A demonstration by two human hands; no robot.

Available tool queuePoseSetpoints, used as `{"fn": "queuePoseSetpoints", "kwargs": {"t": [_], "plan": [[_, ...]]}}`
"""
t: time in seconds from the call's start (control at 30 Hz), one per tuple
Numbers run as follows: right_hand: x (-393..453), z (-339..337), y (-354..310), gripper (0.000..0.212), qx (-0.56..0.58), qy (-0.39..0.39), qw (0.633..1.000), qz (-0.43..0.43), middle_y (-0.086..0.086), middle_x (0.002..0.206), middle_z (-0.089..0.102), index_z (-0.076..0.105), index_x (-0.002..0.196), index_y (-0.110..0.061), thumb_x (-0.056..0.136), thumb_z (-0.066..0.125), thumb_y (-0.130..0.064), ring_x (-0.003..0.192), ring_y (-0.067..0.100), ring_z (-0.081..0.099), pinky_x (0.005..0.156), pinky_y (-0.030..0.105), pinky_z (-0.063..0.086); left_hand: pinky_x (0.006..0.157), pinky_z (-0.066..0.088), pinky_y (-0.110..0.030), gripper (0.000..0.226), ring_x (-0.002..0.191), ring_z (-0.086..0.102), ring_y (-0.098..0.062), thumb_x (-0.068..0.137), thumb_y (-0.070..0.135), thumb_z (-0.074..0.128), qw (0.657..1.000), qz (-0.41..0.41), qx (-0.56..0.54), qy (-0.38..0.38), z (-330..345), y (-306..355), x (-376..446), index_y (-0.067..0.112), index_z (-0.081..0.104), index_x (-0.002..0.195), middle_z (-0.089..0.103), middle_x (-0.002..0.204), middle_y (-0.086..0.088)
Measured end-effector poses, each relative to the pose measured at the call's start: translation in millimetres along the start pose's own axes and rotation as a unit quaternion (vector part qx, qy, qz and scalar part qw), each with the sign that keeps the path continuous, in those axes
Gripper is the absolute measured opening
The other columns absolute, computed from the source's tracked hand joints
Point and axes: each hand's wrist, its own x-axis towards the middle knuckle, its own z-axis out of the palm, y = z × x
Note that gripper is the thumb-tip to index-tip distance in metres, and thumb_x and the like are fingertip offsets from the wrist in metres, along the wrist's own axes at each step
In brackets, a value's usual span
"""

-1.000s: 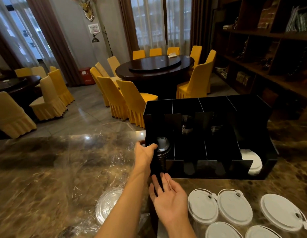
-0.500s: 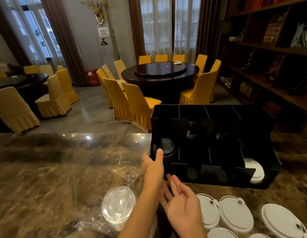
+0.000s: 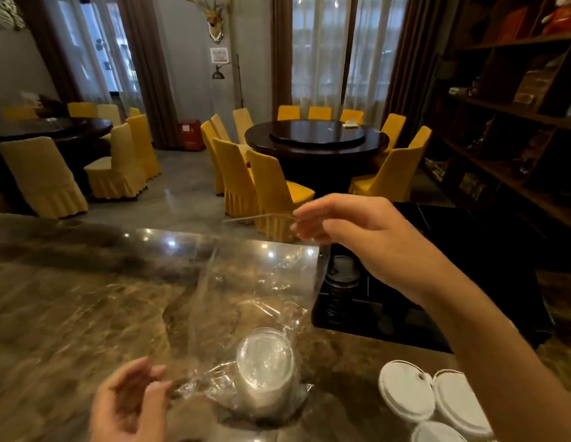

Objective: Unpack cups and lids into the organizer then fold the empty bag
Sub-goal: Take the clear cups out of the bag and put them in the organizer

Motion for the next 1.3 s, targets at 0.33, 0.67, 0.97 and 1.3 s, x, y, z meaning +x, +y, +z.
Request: {"fn": "queuePoseSetpoints", "kwargs": {"t": [0.33,0.67,0.97,1.3], "plan": [[100.6,113.3,38.1,0.047,-0.346,-0.509,0.762,0.204,0.01,0.142,0.055,0.055,0.137,-0.01,0.095,0.045,0.008,0.123,0.032,0.059,0.098,0.044,0.053,0.103,0.036,-0.01,0.108,0.138,0.04,-0.009,0.07,0.015,0.09,0.917,-0.125,0.1,-0.365,-4.9,-91.0,35.4,0.059,0.018,0.138,0.035,0.152,0.011],[75.0,158.9,124.5,0.089,-0.41,-0.601,0.652,0.213,-0.001,0.16,0.03,0.028,0.154,-0.033,0.079,0.077,-0.042,0.145,0.025,0.03,0.118,0.045,0.029,0.105,0.04,-0.039,0.091,0.128,0.04,-0.019,0.07,0.029,0.087,0.957,-0.163,0.191,-0.146,-6.0,-112.5,11.3,0.033,0.032,0.143,0.035,0.139,0.004],[51.1,155.1,143.1,0.095,-0.283,-0.513,0.739,0.333,-0.002,0.15,0.044,0.034,0.151,-0.031,0.07,0.082,-0.045,0.133,0.029,0.048,0.107,0.051,0.045,0.074,0.055,-0.036,0.053,0.093,0.073,-0.029,0.089,-0.001,0.065,0.812,-0.545,-0.168,-0.121,8.1,-108.3,-38.3,0.025,0.041,0.128,0.073,0.107,-0.017],[30.6,148.1,129.3,0.064,-0.144,-0.405,0.819,0.38,-0.009,0.145,0.043,0.046,0.139,-0.026,0.084,0.072,-0.043,0.128,0.018,0.051,0.107,0.034,0.043,0.091,0.057,-0.048,0.046,0.095,0.072,-0.033,0.092,-0.004,0.057,0.805,-0.541,-0.193,-0.149,14.6,-91.5,-19.9,-0.004,0.044,0.136,0.069,0.111,-0.026]]}}
